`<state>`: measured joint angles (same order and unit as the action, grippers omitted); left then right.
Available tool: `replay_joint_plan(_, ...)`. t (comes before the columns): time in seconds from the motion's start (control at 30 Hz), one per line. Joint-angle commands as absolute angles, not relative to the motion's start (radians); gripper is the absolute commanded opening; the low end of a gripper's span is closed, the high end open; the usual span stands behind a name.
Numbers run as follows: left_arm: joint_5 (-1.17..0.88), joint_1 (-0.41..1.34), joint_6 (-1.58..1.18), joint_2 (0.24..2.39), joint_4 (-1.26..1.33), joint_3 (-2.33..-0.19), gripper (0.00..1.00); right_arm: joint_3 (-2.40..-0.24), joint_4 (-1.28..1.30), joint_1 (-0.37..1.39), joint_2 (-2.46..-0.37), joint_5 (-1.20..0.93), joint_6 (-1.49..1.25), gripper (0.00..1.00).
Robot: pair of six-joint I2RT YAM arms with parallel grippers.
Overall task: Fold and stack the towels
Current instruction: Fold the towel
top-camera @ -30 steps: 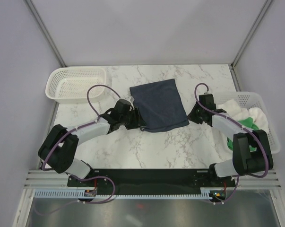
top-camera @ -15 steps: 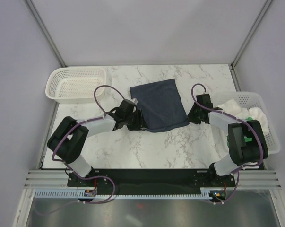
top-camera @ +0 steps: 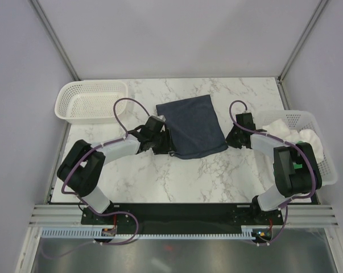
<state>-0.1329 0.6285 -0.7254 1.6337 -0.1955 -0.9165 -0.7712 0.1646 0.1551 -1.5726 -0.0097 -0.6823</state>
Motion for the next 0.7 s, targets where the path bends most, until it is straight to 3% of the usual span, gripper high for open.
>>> replay_joint_plan(0.0,-0.095,0.641,-0.693,1.640,-0.222,-0.951,0.53,-0.799,0.129,0.156,-1.578,0.011,-0.669,0.03)
replay_joint_plan(0.23,-0.095,0.647,-0.693,1.651,-0.222,-0.963,0.53,-0.799,0.127,0.158,-1.559,0.006,-0.667,0.00)
replay_joint_plan(0.27,-0.092,0.647,-0.701,1.654,-0.194,-0.971,0.36,-0.801,0.129,0.158,-1.555,0.003,-0.667,0.00)
replay_joint_plan(0.47,-0.091,0.647,-0.706,1.677,-0.207,-0.992,0.16,-0.804,0.130,0.158,-1.551,0.002,-0.661,0.00)
replay_joint_plan(0.67,-0.077,0.647,-0.704,1.675,-0.241,-1.006,0.02,-0.807,0.129,0.158,-1.540,0.002,-0.660,0.00)
